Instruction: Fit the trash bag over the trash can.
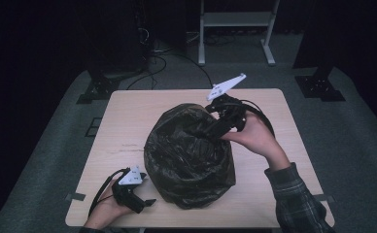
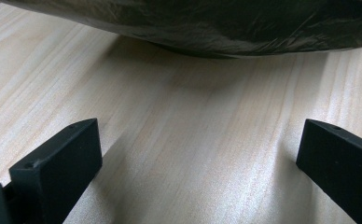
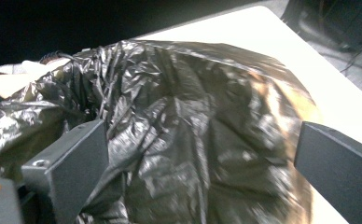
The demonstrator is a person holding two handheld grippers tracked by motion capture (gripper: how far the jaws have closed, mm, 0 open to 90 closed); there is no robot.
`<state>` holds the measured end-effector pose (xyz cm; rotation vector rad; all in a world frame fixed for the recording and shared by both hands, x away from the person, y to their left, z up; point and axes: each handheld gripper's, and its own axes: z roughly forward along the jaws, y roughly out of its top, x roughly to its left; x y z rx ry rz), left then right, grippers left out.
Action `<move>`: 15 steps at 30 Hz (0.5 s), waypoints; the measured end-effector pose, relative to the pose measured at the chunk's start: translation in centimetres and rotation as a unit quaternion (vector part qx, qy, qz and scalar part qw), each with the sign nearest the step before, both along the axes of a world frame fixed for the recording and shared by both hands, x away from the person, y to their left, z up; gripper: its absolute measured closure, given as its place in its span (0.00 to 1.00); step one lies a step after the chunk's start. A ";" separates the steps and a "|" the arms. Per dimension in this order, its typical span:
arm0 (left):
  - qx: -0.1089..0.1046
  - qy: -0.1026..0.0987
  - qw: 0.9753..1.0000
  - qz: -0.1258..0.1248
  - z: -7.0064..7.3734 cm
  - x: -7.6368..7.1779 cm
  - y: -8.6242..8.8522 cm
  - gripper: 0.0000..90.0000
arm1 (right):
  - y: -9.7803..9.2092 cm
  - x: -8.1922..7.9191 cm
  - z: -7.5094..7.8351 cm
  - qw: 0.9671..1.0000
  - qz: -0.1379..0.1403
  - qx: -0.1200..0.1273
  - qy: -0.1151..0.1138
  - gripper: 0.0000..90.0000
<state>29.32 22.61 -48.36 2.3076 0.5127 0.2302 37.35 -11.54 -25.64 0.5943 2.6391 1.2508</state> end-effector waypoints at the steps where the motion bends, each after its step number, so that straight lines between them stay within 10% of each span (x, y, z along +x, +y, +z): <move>1: 0.000 0.000 1.000 0.000 0.0 0.0 0.0 0.00 | -0.6 -0.1 0.0 1.000 -0.006 0.005 0.000 0.03; 15: 0.000 0.000 1.000 0.000 0.0 0.0 0.0 0.00 | -7.6 -2.1 -1.6 0.997 -0.059 0.039 -0.018 0.03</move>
